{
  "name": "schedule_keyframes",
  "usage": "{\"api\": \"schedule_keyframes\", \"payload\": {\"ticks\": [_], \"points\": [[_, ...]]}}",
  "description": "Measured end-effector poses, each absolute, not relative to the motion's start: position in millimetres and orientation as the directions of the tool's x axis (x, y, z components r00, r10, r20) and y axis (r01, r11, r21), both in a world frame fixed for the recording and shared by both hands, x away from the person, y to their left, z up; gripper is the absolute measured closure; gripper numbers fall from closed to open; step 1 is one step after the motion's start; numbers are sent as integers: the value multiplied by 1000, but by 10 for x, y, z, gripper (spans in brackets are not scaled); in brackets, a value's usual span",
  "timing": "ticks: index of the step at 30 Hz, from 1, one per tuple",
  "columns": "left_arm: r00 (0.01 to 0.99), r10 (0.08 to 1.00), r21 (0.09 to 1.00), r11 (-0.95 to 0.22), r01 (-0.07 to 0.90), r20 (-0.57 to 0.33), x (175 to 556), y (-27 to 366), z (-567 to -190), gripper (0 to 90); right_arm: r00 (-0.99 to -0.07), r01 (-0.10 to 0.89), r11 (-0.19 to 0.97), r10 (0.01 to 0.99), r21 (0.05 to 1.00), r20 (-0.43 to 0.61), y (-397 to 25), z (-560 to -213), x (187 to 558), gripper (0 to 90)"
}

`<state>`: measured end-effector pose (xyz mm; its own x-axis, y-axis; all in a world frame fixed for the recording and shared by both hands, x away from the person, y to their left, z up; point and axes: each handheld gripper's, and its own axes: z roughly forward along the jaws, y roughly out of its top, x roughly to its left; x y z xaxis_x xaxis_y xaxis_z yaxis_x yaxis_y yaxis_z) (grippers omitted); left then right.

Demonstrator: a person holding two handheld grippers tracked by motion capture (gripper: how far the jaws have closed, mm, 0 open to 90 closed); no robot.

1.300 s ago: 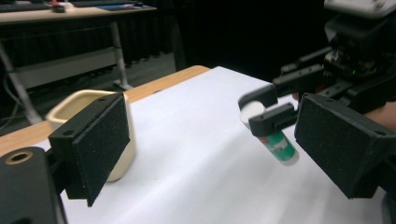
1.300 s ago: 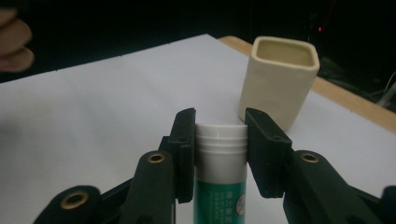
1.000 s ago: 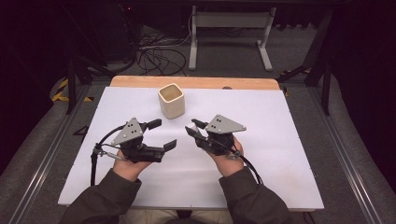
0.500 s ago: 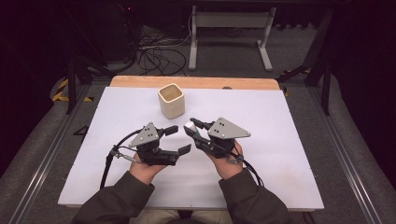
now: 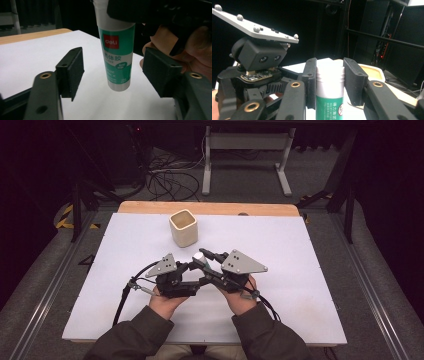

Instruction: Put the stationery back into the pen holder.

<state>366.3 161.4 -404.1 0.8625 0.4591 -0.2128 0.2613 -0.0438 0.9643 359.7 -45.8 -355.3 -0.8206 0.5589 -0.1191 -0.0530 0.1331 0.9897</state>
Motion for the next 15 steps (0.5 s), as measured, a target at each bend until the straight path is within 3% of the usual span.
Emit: {"api": "schedule_keyframes", "payload": {"ticks": [15], "points": [[873, 439, 966, -41, 254, -211, 3675, 1579, -4085, 550, -817, -63, 102, 566, 993, -110, -466, -3545, 3573, 656]]}}
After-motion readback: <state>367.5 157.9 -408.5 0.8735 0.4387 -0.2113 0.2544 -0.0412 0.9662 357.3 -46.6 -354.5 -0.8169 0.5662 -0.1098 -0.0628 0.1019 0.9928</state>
